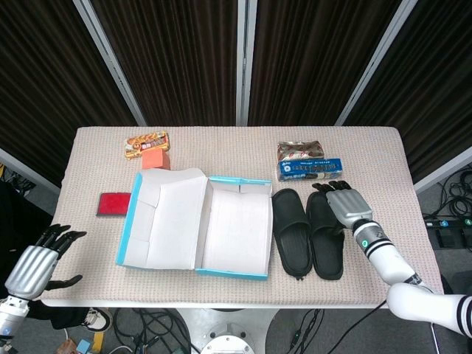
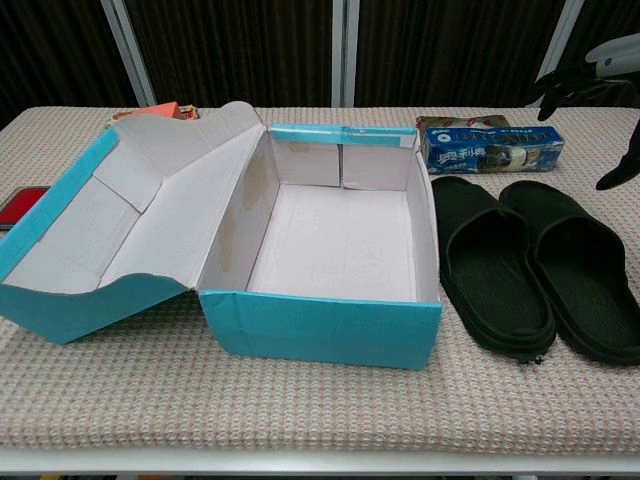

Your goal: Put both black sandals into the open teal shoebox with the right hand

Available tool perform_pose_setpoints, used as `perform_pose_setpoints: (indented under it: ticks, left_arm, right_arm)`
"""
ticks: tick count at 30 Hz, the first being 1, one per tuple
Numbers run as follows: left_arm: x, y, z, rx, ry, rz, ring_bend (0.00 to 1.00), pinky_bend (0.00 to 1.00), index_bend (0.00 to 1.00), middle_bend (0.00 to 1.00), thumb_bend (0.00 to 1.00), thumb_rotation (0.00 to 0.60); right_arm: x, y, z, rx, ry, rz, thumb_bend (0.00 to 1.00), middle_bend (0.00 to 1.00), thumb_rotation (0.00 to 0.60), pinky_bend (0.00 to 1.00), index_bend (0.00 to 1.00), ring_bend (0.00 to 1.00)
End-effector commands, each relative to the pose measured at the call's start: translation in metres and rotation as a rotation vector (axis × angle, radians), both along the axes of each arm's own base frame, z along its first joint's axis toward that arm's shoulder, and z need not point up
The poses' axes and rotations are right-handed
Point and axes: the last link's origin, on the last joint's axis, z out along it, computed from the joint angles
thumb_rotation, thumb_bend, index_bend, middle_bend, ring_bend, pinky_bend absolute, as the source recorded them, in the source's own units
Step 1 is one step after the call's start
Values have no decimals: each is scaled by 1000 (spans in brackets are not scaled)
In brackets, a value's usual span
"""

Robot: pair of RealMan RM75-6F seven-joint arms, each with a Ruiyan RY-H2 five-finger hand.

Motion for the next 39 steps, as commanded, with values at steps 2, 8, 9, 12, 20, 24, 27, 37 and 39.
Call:
perform_pose_setpoints:
  ticks: [2, 8, 9, 12, 20, 24, 27, 37, 39]
  left_arm:
    - [-11, -1, 4, -5, -6, 23, 113, 122, 181, 228, 21, 600]
    - [-18, 0, 5, -4, -21, 42, 113, 126, 185, 229, 21, 600]
    - [-19, 1, 5, -6, -22, 43, 113, 126, 185, 229, 21, 600]
    - [-20, 3, 4, -14, -24, 47, 113, 126, 186, 229, 21, 600]
    - [-17, 8, 2, -42, -61, 53, 113, 126, 186, 230, 22, 600]
    - [-19, 12, 1, -56, -71, 62, 113, 126, 186, 229, 22, 600]
    - [-20, 13, 1, -57, -76, 61, 113, 126, 186, 229, 21, 600]
    - [-25, 15, 3, -74, -100, 79, 113, 126, 186, 230, 22, 600]
    - [-27, 14, 2, -79, -101, 83, 113, 126, 186, 229, 22, 600]
  right_arm:
    - [25, -16, -18, 73, 93, -29, 6, 112, 600, 0, 90, 39]
    - [40, -28, -31, 156, 176, -112, 0, 65, 600, 0, 58, 0]
    - [41, -30, -33, 164, 190, -121, 1, 62, 600, 0, 53, 0]
    - [47, -37, -42, 176, 222, -136, 1, 61, 600, 0, 45, 0]
    - [55, -55, -68, 169, 200, -150, 5, 84, 600, 0, 45, 9]
    - [58, -58, -78, 170, 205, -149, 5, 111, 600, 0, 45, 36]
    - [61, -60, -88, 171, 207, -161, 8, 118, 600, 0, 45, 41]
    - [75, -65, -107, 175, 221, -180, 9, 135, 600, 0, 73, 47]
    - [77, -65, -109, 174, 225, -182, 9, 137, 600, 0, 76, 47]
